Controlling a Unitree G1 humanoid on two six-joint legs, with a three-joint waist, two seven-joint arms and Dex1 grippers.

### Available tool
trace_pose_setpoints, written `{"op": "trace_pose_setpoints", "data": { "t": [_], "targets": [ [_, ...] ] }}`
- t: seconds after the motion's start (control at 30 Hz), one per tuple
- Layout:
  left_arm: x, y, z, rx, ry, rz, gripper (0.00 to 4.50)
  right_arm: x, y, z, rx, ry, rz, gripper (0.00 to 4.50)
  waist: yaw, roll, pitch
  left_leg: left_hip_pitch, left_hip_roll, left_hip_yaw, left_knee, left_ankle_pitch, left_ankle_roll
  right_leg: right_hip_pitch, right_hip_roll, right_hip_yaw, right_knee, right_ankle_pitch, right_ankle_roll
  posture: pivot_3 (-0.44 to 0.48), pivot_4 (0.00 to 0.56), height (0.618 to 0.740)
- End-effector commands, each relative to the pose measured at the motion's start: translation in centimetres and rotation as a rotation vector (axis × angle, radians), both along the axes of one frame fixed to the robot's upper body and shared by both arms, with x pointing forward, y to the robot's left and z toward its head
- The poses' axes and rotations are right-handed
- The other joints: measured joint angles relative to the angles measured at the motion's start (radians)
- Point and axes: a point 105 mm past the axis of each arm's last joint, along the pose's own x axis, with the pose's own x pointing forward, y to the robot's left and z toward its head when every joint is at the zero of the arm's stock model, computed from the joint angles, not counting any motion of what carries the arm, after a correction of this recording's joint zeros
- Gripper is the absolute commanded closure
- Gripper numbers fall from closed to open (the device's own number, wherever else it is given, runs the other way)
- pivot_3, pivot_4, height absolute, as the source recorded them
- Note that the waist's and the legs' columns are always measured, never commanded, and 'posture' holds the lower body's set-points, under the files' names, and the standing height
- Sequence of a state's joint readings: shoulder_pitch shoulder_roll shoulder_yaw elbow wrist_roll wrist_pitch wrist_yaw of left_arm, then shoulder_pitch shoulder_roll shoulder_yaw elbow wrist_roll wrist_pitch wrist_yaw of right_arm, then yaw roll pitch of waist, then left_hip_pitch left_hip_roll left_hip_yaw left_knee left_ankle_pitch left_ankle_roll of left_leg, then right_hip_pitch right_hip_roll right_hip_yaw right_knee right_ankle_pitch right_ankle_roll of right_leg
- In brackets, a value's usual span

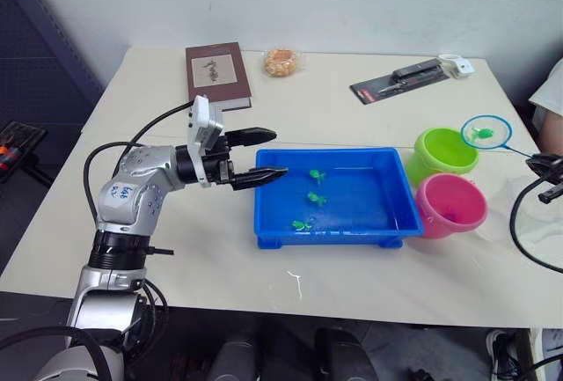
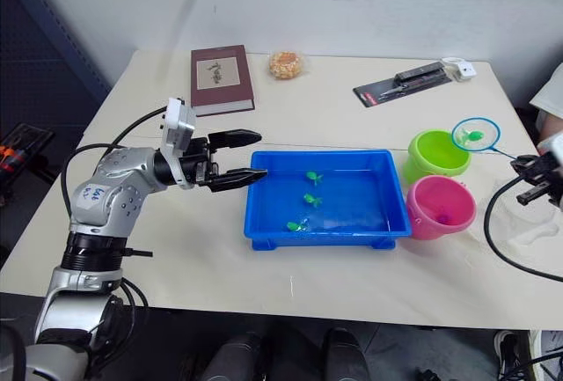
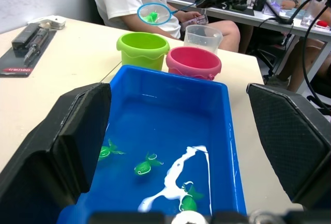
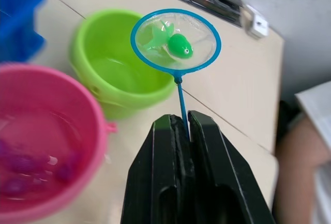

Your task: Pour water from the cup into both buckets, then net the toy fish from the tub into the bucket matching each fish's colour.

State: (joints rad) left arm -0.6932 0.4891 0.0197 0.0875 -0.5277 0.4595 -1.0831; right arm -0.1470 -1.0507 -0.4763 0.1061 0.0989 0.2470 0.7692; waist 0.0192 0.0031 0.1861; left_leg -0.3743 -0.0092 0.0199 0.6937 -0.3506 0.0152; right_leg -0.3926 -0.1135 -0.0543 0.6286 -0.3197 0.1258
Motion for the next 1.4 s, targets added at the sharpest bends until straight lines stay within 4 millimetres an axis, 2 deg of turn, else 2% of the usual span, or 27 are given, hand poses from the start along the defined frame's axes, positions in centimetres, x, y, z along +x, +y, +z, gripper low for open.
{"op": "trace_pose_setpoints", "data": {
  "t": [0.03,0.13,0.33,0.5,0.8,1.03,1.2,1.4],
  "targets": [
    [-0.2,-0.1,1.0,-0.004,-0.052,-0.002,0.01,0.1,-0.6,0.7,-0.248,-0.082,0.034,4.50,-0.001,0.000,0.000,0.000,0.000,0.000,0.000,0.000,0.000,0.000,0.000,0.000,0.000,0.000,0.000,0.000,0.150,0.738],
    [-0.2,-0.1,1.0,-0.001,-0.051,-0.002,0.01,0.3,-0.6,-0.4,-0.291,-0.110,0.053,4.50,-0.001,0.000,0.000,0.000,0.000,0.000,0.000,0.000,0.000,0.000,0.000,0.000,0.000,0.000,0.000,0.000,0.150,0.738],
    [-0.3,-0.2,0.7,0.004,-0.046,0.002,0.01,1.0,0.1,-1.1,-0.414,-0.159,0.095,4.50,-0.008,0.000,0.000,0.000,0.000,0.000,0.000,0.000,0.000,0.000,0.000,0.000,0.000,0.000,0.000,0.000,0.150,0.738],
    [-0.5,-0.2,0.5,0.005,-0.042,0.005,0.01,1.3,1.1,-2.1,-0.686,-0.137,0.183,4.50,-0.019,0.000,0.000,0.000,0.000,0.000,0.000,0.000,0.000,0.000,0.000,0.000,0.000,0.000,0.000,0.000,0.150,0.738],
    [-0.6,-0.1,0.2,0.026,-0.042,-0.001,0.01,2.3,1.2,-0.3,-0.978,-0.238,0.178,4.50,-0.022,0.000,0.000,0.000,0.001,0.000,0.000,0.000,0.000,0.000,0.000,0.001,0.000,0.000,0.000,0.000,0.150,0.738],
    [-0.6,-0.2,0.2,0.041,-0.057,-0.025,0.01,2.5,1.5,-0.2,-1.102,-0.248,0.227,4.50,-0.022,0.000,0.000,0.000,0.001,0.000,0.000,0.000,0.000,0.000,0.001,0.001,0.000,0.000,0.000,0.000,0.150,0.738],
    [-0.8,-0.4,0.2,0.043,-0.057,-0.043,0.01,2.4,0.4,0.3,-1.126,-0.248,0.172,4.50,-0.021,0.000,0.000,0.000,0.001,0.001,0.000,0.000,0.000,0.000,0.000,0.001,0.000,0.000,0.000,0.000,0.150,0.738],
    [-1.0,-0.4,-0.1,0.053,-0.053,-0.048,0.01,2.2,0.6,-0.4,-1.140,-0.245,0.199,4.50,-0.023,0.000,0.000,0.000,0.001,0.001,0.000,0.000,0.000,0.000,0.001,0.001,0.000,0.000,0.000,0.000,0.150,0.738]
  ]
}}
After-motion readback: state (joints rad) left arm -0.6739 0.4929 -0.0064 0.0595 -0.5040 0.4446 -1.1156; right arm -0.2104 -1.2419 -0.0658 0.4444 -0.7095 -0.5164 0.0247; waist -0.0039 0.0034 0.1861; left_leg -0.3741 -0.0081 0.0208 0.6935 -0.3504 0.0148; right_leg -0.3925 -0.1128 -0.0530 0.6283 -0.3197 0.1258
